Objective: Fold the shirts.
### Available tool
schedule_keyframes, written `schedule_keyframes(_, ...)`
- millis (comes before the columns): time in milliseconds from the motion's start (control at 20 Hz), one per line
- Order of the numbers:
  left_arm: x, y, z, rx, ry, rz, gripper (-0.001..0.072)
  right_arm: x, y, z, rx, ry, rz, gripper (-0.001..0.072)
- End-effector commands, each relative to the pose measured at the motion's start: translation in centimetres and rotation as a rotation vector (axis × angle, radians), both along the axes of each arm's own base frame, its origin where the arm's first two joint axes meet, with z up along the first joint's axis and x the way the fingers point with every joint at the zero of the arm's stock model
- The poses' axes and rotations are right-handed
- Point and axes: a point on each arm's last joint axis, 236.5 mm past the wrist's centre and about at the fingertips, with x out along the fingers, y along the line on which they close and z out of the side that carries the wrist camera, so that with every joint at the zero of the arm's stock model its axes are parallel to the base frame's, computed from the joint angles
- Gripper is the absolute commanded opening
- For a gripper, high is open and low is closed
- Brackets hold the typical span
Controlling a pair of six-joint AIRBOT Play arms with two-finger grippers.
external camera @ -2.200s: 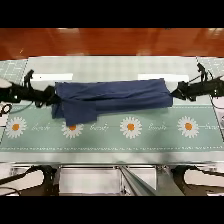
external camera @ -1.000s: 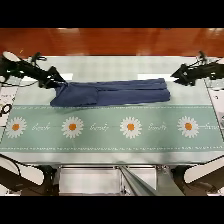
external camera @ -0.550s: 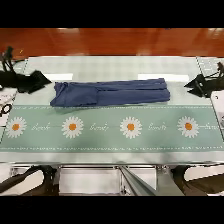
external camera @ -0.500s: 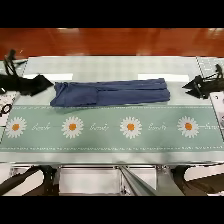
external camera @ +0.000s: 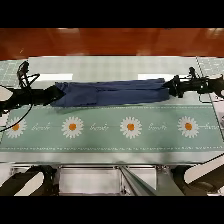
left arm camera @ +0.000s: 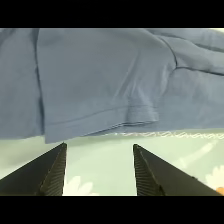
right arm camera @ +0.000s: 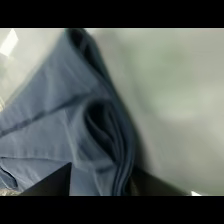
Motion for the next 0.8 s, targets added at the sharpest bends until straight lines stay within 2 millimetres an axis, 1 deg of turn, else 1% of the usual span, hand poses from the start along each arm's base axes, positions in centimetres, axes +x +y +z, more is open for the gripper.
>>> schedule_keyframes(0,0.1,-0.3,0.1,-0.009,-0.008,0.003,0.0509,2.8,2.6,0.3,-0.008,-0.039,0.032,0.0356)
schedule_keyframes(100,0.2,-0.2,0.1,-0.007,-0.014,0.007,0.0509,3.2,4.3,1.3,-0.008,-0.07,0.098,0.0036)
schedule_keyframes(200,0.4,-0.1,0.3,-0.005,-0.023,0.013,0.0506,3.0,4.9,3.6,-0.002,-0.104,0.167,0.0035)
schedule_keyframes(250,0.4,-0.1,0.3,-0.005,-0.024,0.013,0.0501,2.8,4.3,4.9,-0.03,-0.121,0.191,0.0035)
schedule_keyframes(300,0.5,-0.2,0.4,-0.005,-0.026,0.01,0.0468,2.4,3.6,6.1,-0.077,-0.139,0.209,0.0035)
schedule_keyframes(350,0.4,-0.6,0.4,-0.008,-0.027,0.002,0.0266,1.7,2.6,7.4,-0.136,-0.152,0.234,0.0035)
schedule_keyframes(400,0.6,-1.3,0.7,-0.015,-0.04,-0.007,0.0027,0.8,1.7,8.8,-0.207,-0.165,0.268,0.0035)
schedule_keyframes(500,1.6,-3.3,1.5,-0.041,-0.095,-0.014,0.0018,-0.9,0.2,12.1,-0.328,-0.193,0.306,0.0035)
schedule_keyframes(550,2.0,-5.0,1.8,-0.056,-0.113,-0.034,0.0018,-1.6,-0.1,13.7,-0.366,-0.218,0.311,0.0034)
schedule_keyframes(650,2.5,-9.1,1.3,-0.061,-0.102,-0.128,0.0018,-3.4,-0.5,16.7,-0.43,-0.244,0.31,0.0035)
schedule_keyframes(750,3.5,-14.3,0.8,-0.065,-0.082,-0.244,0.0018,-5.0,0.0,19.1,-0.443,-0.279,0.298,0.0035)
